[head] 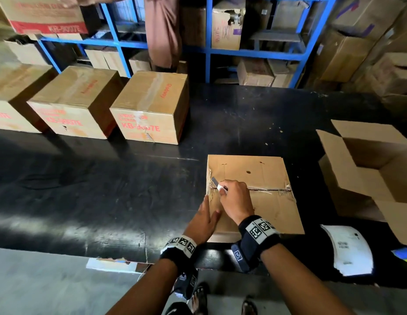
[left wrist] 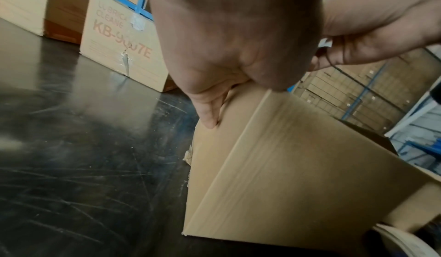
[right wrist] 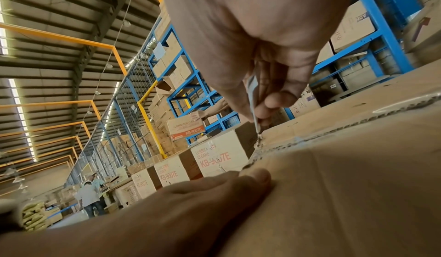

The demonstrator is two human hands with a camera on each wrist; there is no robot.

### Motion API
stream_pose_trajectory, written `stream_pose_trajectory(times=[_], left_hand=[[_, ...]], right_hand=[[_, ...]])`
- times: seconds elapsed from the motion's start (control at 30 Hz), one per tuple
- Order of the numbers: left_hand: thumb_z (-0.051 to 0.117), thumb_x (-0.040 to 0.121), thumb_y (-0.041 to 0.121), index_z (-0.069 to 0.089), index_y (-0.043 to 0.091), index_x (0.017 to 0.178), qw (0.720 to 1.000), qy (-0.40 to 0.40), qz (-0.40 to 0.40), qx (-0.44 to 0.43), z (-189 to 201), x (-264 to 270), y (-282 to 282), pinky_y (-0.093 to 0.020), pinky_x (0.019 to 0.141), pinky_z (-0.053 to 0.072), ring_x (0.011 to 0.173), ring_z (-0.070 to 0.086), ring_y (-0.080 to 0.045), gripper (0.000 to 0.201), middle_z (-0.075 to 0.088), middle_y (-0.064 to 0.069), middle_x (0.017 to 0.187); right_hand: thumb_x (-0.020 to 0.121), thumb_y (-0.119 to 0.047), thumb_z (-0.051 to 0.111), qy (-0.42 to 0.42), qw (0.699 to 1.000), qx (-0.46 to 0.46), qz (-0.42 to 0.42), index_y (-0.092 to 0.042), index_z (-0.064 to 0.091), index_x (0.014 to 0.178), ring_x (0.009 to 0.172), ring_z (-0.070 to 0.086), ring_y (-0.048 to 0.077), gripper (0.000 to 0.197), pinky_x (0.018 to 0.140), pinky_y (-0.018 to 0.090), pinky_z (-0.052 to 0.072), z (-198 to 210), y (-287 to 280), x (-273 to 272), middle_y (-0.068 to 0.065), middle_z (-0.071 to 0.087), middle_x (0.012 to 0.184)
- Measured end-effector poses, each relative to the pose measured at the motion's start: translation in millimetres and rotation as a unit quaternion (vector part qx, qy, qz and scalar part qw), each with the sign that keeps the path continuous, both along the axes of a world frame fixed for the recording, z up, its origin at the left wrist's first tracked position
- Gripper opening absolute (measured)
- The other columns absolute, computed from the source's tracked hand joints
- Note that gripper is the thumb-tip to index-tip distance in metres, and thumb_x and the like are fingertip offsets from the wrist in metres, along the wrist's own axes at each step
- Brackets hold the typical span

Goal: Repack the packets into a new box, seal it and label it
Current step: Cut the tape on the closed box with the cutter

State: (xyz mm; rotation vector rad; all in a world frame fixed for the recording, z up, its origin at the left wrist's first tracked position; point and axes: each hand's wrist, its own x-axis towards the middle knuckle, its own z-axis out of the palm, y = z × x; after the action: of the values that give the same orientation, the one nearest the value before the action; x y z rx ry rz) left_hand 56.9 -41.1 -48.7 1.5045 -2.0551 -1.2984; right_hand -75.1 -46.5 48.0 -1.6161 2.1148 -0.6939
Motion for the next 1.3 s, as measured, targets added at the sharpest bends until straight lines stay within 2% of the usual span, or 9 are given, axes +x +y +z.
stream_pose_trajectory(times=[0.17,0.33,0.47,0.6,0.73,0.9,1.03,1.13,1.3], left_hand=[[0.035,0.103,0.049,-0.004,0.015,0.159,1.0,0.007,0.009,-0.022,6.5,-2.8,6.0,-0.046,0.116,0.033,0.147,0.032,-0.03,0.076,0.015,-0.009,0.166],[0.032,0.103,0.051,-0.002,0.015,0.158,1.0,0.006,0.009,-0.021,7.1,-2.2,6.7,-0.048,0.115,0.035,0.146,0.033,-0.031,0.074,0.019,-0.011,0.164],[0.033,0.104,0.047,0.001,0.012,0.158,1.0,0.003,0.001,-0.026,9.6,-2.4,6.5,-0.047,0.114,0.036,0.143,0.037,-0.032,0.072,0.022,-0.014,0.163],[0.036,0.104,0.044,0.007,0.009,0.158,1.0,0.014,0.004,-0.022,13.3,-2.2,5.9,-0.041,0.116,0.034,0.143,0.037,-0.03,0.07,0.027,-0.016,0.16],[0.034,0.097,0.059,0.014,0.015,0.156,1.0,0.022,0.009,-0.016,9.4,-0.3,4.2,-0.048,0.11,0.041,0.134,0.048,-0.031,0.076,0.037,-0.016,0.153],[0.031,0.092,0.071,0.014,0.019,0.157,1.0,0.019,0.012,-0.014,2.8,1.1,3.0,-0.049,0.111,0.041,0.135,0.047,-0.029,0.085,0.038,-0.013,0.154],[0.041,0.094,0.068,0.02,0.027,0.156,0.999,0.049,0.011,0.006,-0.2,2.9,0.1,-0.043,0.111,0.043,0.13,0.052,-0.021,0.078,0.044,-0.002,0.151],[0.049,0.101,0.043,0.021,0.019,0.157,0.997,0.061,0.041,0.021,9.3,-1.2,4.6,-0.028,0.106,0.038,0.124,0.053,-0.017,0.067,0.043,0.006,0.143],[0.052,0.101,0.038,0.032,0.018,0.152,0.989,0.076,0.123,0.038,12.6,-17.1,10.1,-0.032,0.1,0.04,0.118,0.055,-0.024,0.058,0.055,-0.011,0.142]], right_hand=[[0.093,-0.011,0.061,0.012,1.0,0.004,-0.001,-0.01,0.071,0.081,0.077,0.067,0.028,0.015,0.063,0.028,0.042,0.8,0.9,7.8,0.01,0.072,0.081],[0.093,-0.006,0.061,0.02,1.0,0.007,-0.009,-0.007,0.072,0.081,0.076,0.068,0.026,0.016,0.064,0.024,0.038,4.6,6.8,13.2,0.01,0.073,0.08],[0.089,-0.003,0.059,0.01,1.0,0.027,0.0,-0.009,0.07,0.071,0.072,0.067,0.027,0.022,0.063,0.032,0.052,10.4,5.9,14.0,0.01,0.071,0.071],[0.087,0.001,0.059,0.021,0.997,0.064,0.024,-0.004,0.071,0.067,0.068,0.059,0.028,0.024,0.059,0.034,0.046,18.9,7.9,14.8,0.01,0.065,0.069],[0.087,-0.003,0.065,0.016,0.997,0.072,0.028,-0.001,0.077,0.078,0.079,0.067,0.031,0.015,0.072,0.041,0.058,25.2,14.5,12.9,0.015,0.074,0.083],[0.09,-0.009,0.068,-0.003,0.998,0.061,0.004,-0.007,0.08,0.089,0.091,0.07,0.031,0.012,0.082,0.043,0.059,30.2,18.0,-3.6,0.012,0.077,0.096],[0.096,-0.012,0.065,-0.018,0.997,0.024,-0.076,-0.012,0.073,0.12,0.105,0.068,0.031,0.026,0.087,0.035,0.055,25.3,31.3,-56.4,0.01,0.075,0.115],[0.093,-0.008,0.062,-0.034,0.988,-0.013,-0.152,-0.013,0.076,0.108,0.099,0.069,0.034,0.02,0.083,0.039,0.056,10.0,51.8,-124.2,0.012,0.076,0.106],[0.086,-0.003,0.064,-0.059,0.958,0.03,-0.278,-0.013,0.074,0.096,0.098,0.069,0.034,0.018,0.086,0.036,0.054,-34.4,103.2,-228.1,0.013,0.076,0.1]])
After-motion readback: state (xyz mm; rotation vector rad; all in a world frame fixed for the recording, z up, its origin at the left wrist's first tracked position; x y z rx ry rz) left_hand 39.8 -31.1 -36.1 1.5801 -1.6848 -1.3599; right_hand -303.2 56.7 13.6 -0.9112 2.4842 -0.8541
